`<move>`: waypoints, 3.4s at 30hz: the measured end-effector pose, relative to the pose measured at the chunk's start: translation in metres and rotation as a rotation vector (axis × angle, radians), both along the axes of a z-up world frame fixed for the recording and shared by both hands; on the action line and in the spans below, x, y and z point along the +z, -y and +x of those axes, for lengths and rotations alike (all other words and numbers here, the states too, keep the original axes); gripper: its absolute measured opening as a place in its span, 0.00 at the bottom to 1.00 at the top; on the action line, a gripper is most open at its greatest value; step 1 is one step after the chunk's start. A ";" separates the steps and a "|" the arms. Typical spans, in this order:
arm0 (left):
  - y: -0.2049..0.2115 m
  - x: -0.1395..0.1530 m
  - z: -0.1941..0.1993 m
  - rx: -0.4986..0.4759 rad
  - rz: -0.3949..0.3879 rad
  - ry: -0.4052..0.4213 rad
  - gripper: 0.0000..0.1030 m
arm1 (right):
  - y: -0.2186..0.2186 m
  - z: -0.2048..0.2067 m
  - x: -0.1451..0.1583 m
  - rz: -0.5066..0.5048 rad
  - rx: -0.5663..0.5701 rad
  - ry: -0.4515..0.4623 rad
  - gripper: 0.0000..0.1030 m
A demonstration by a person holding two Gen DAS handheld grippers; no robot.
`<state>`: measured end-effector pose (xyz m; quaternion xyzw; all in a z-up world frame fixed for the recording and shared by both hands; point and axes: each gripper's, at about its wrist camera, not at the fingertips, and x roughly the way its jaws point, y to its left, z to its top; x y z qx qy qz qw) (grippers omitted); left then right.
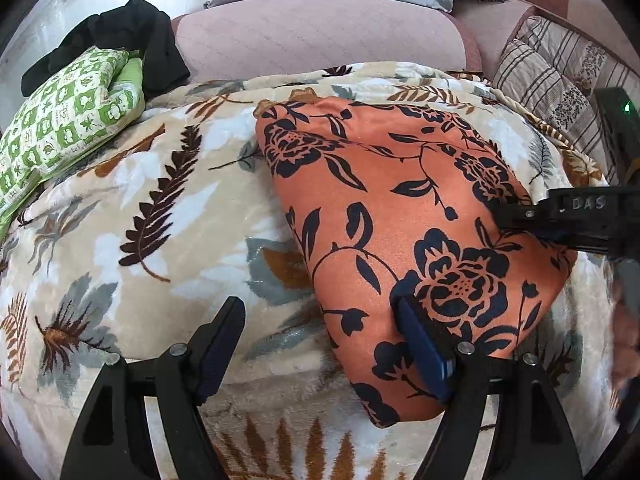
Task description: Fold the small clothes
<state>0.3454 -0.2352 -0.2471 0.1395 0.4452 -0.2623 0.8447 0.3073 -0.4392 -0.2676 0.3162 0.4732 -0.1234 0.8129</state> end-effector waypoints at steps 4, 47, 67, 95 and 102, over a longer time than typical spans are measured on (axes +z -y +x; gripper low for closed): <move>0.003 0.000 0.000 -0.006 0.012 0.012 0.77 | -0.005 -0.001 -0.004 -0.068 0.003 0.039 0.32; -0.017 -0.001 0.053 0.073 -0.357 -0.410 0.78 | 0.090 -0.029 0.002 0.327 -0.090 0.151 0.73; 0.024 -0.026 0.049 0.074 -0.265 -0.418 0.78 | 0.079 0.001 -0.053 0.508 -0.021 0.159 0.76; 0.033 -0.031 0.050 0.106 -0.331 -0.352 0.85 | 0.045 0.010 -0.048 0.346 -0.005 0.233 0.62; 0.022 -0.037 0.060 0.141 -0.443 -0.437 0.87 | 0.046 0.010 -0.050 0.367 -0.029 0.239 0.68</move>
